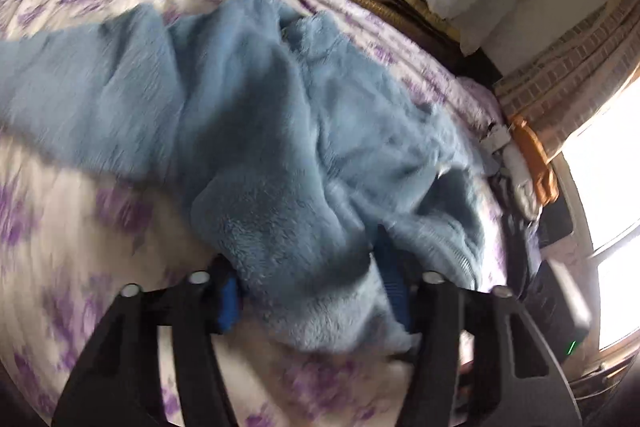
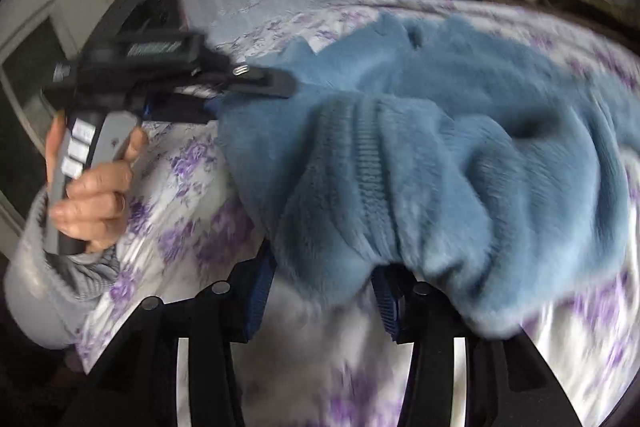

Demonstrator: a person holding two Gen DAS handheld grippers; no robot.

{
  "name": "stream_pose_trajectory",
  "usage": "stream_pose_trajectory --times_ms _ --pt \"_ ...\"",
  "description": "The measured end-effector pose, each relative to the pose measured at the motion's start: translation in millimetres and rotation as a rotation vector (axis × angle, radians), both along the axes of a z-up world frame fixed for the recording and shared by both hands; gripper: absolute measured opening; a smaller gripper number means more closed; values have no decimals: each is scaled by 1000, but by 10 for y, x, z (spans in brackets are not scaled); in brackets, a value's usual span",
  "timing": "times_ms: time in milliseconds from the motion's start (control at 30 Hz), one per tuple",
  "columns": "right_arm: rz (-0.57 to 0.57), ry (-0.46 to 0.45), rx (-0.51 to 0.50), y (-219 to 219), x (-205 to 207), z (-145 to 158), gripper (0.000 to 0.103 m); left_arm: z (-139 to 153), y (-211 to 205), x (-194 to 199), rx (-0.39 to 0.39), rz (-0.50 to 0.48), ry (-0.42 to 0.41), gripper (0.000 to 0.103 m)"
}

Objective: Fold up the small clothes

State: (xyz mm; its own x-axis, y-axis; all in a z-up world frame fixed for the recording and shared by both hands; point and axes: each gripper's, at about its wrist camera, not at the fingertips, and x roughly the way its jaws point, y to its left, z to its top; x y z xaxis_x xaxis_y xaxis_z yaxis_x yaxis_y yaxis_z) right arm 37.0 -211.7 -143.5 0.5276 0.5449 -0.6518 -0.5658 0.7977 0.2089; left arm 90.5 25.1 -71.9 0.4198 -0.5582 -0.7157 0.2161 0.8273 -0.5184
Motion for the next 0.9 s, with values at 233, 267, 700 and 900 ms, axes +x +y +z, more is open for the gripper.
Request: stream_pose_trajectory --times_ms 233,267,700,900 --pt "8 283 545 -362 516 260 19 119 188 495 -53 105 97 45" --pt "4 342 601 -449 548 214 19 108 217 508 -66 109 103 46" --pt "249 563 248 -419 -588 -29 51 -392 368 -454 -171 -15 176 71" --pt "-162 203 328 -1434 -379 334 58 -424 112 -566 -115 -92 91 71"
